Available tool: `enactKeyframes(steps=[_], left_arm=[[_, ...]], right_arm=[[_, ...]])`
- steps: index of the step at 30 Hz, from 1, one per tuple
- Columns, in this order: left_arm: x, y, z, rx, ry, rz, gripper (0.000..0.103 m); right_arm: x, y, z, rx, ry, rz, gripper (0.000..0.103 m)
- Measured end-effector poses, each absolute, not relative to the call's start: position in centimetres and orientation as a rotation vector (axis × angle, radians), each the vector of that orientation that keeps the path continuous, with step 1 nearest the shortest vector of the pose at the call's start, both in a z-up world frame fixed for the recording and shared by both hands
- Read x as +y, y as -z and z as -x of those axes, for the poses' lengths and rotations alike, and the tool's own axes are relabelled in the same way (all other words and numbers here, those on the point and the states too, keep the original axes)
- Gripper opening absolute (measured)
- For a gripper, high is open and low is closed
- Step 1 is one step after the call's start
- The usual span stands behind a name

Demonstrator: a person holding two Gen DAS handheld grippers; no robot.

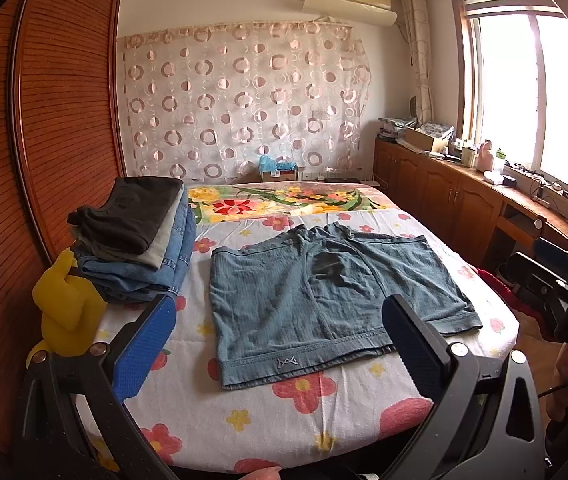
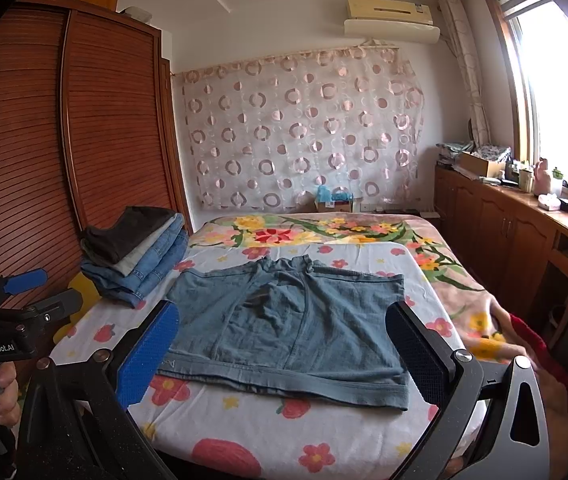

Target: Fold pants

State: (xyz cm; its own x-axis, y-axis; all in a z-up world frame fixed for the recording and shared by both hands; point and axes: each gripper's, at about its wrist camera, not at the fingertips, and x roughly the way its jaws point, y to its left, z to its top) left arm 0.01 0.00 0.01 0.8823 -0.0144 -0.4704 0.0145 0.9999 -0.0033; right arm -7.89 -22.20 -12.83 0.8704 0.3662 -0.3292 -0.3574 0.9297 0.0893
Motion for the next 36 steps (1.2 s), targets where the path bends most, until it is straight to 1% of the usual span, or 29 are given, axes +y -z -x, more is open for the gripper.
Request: enactKeyframes(steps=[36], left_arm=[[-0.42,-1.13,-0.03,0.482,0.017,0.004,0.103]], right_arm=[[-22.14,12.95,8.11,0.345,-0.375,-0.028,0.103]])
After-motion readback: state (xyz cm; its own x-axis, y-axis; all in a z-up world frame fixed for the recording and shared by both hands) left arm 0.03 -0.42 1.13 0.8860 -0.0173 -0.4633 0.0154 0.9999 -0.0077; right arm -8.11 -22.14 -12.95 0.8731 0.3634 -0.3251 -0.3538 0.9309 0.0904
